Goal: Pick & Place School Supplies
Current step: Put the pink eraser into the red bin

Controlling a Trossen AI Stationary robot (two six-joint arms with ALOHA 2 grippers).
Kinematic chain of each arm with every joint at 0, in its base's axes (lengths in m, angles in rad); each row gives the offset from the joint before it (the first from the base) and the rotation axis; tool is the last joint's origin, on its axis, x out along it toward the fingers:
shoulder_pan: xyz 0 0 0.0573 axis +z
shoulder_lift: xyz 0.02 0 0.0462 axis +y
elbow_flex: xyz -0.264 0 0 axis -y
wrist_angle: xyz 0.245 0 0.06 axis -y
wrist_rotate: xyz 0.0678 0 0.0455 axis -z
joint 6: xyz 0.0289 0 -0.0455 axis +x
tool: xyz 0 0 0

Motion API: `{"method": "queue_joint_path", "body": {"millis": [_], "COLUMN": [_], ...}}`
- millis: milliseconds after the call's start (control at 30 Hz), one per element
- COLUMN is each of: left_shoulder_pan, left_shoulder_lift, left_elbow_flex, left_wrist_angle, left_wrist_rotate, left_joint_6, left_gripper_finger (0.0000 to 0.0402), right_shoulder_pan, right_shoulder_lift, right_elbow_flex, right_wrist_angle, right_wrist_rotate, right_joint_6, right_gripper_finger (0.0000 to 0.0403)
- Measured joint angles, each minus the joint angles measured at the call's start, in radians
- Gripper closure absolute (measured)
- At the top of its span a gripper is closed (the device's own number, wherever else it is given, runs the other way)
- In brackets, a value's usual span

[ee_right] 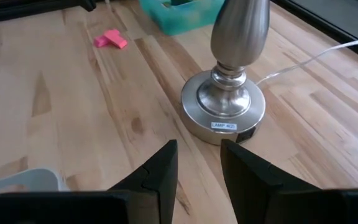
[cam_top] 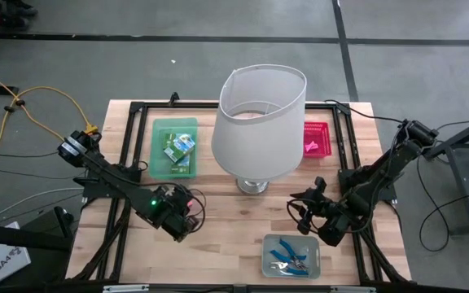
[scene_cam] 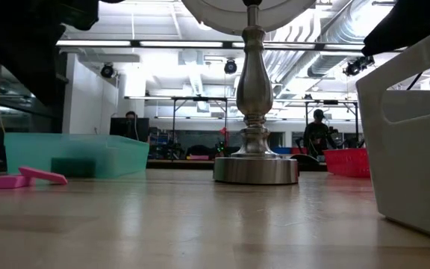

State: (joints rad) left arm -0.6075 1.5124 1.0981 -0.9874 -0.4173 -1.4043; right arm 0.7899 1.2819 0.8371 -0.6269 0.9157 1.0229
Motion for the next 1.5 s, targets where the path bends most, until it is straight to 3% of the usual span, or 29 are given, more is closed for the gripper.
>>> {"method": "queue_joint_path", "body": {"millis": [233, 533, 733, 1500], "left_shoulder_pan": [0.010, 0.016, 0.025, 0.172], "left_shoulder_lift": [0.000, 0.000, 0.038, 0.187], "left_elbow_flex": [0.000, -0.007, -0.026, -0.027], "left_wrist_angle": [0.000, 0.000, -0.001, -0.003], "left_wrist_rotate": [0.001, 0.009, 0.095, 0.207], "left_joint_6": [0.093, 0.122, 0.132, 0.362], "left_gripper_finger": [0.0357, 0.0263, 0.0216, 0.0208], "right_shoulder_pan": [0.000, 0.000, 0.000, 0.000], "right_shoulder_lift": [0.000, 0.000, 0.000, 0.000], "right_elbow_flex": [0.000, 0.000, 0.000, 0.000], "right_wrist_angle": [0.004, 0.004, 0.004, 0.011], "right_wrist_rotate": [-0.005, -0.014, -0.030, -0.034], "right_joint_6": [0.000, 0.000, 0.000, 0.000], "right_gripper_finger": [0.0290, 0.0290, 0.0290, 0.0290]}}
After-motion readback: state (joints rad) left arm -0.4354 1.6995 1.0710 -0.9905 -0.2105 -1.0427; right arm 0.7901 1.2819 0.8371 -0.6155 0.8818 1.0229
